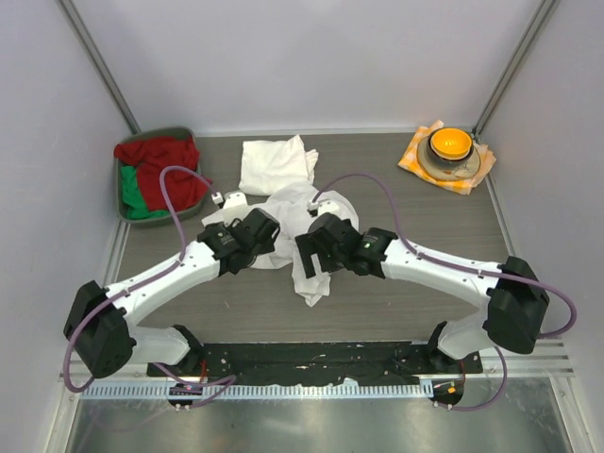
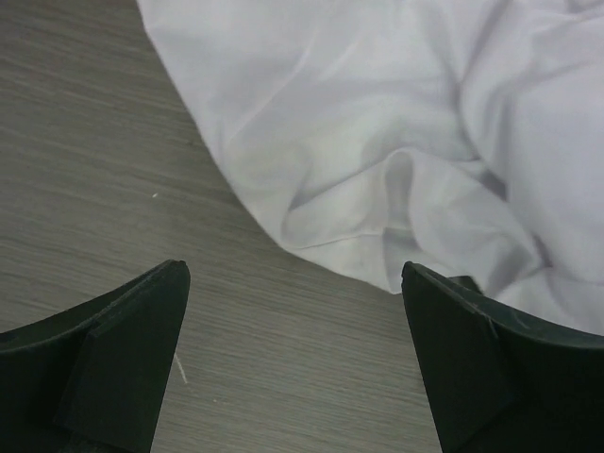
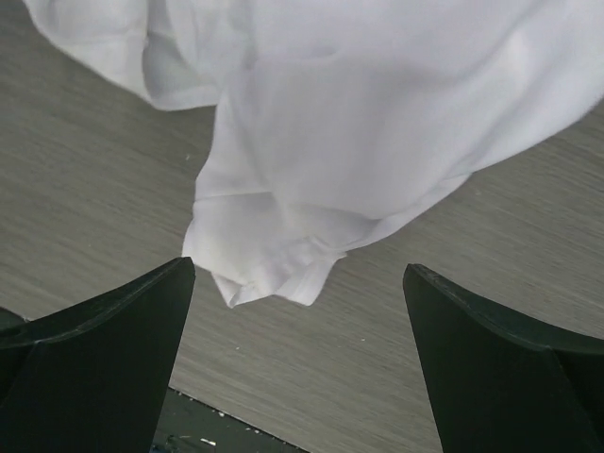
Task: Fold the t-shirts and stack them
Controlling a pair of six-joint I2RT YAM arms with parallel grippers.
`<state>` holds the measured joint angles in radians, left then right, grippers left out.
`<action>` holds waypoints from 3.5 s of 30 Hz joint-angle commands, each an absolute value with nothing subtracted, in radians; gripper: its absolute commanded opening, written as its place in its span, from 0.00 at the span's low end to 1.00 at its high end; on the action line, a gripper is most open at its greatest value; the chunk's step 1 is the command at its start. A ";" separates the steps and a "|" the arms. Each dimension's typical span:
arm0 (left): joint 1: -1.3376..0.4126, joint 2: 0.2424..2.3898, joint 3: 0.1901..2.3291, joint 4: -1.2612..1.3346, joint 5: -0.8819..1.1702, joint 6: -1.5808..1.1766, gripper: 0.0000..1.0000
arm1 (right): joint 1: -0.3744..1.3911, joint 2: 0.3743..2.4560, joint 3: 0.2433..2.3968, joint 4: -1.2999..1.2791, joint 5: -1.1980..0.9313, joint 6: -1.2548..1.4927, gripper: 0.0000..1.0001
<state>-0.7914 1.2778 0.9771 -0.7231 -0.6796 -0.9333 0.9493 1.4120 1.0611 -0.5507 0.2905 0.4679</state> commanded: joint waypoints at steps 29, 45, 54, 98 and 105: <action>-0.641 1.644 0.851 -0.440 -0.588 -1.015 0.51 | 1.035 1.638 1.000 -0.341 0.307 0.558 0.41; -0.627 1.300 0.912 -0.610 -0.618 -0.982 0.00 | 1.037 1.398 1.104 -0.632 0.697 0.513 0.01; -0.626 0.925 1.347 -0.847 -0.647 -0.819 0.00 | 1.037 1.166 1.603 -0.980 0.965 0.442 0.01; -0.735 0.858 1.071 -0.459 -0.333 -0.778 0.00 | 1.037 1.171 1.820 -0.987 0.520 0.255 0.01; -0.733 0.640 0.765 -0.625 -0.563 -0.885 1.00 | 1.137 1.170 1.405 -0.709 -0.109 0.256 0.88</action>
